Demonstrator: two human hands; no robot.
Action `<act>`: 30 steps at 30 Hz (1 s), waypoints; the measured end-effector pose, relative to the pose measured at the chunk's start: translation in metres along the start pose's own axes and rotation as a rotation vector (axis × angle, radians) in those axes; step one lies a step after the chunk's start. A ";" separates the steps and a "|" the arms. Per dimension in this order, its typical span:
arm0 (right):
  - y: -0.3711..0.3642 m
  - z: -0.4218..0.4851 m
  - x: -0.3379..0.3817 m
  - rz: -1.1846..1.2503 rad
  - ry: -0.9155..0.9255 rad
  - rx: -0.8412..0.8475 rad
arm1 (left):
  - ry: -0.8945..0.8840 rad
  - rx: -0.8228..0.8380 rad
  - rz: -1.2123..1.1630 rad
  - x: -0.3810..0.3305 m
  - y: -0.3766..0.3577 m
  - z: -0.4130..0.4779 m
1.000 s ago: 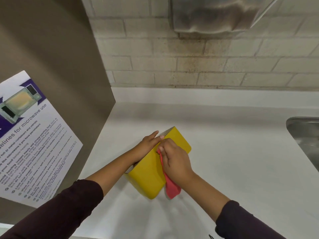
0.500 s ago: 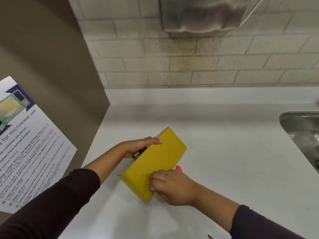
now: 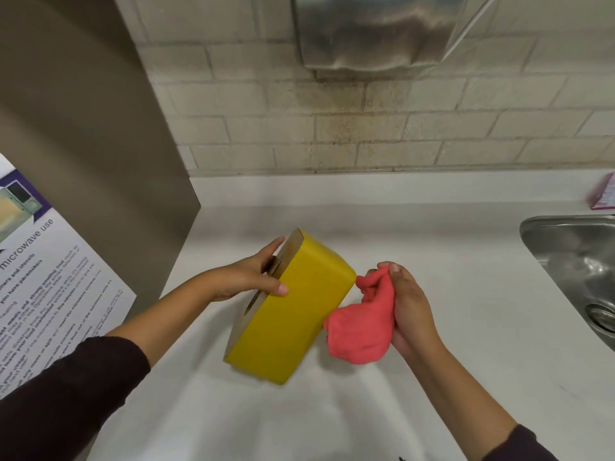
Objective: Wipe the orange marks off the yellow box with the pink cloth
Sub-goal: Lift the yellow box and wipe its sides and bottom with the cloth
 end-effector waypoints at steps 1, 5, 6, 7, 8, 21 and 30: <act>-0.004 0.000 -0.001 0.044 -0.014 0.009 | -0.030 0.020 0.021 -0.004 0.000 -0.005; -0.027 -0.004 -0.016 0.334 -0.152 0.056 | -0.086 0.060 0.110 -0.005 -0.002 -0.024; -0.034 -0.006 -0.023 0.414 -0.204 0.074 | -0.091 0.071 0.149 -0.004 -0.005 -0.027; -0.040 -0.009 -0.031 0.470 -0.251 0.091 | -0.095 0.080 0.192 -0.002 -0.008 -0.030; -0.045 -0.012 -0.039 0.510 -0.297 0.105 | -0.101 0.089 0.235 0.000 -0.011 -0.033; -0.081 -0.026 -0.054 0.360 -0.310 0.188 | -0.316 -0.255 -0.029 -0.012 -0.009 -0.094; -0.079 -0.022 -0.030 0.029 -0.172 0.254 | -0.423 -0.809 -0.284 0.005 -0.004 -0.085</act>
Point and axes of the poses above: each hand's wrist, its own z-axis towards the middle knuckle, its own y-axis out of the back of the hand, x = y × z, the point moved 9 cm from there along z, towards the middle knuckle, and after that the axes turned 7 degrees about x, right-handed, at the moved point
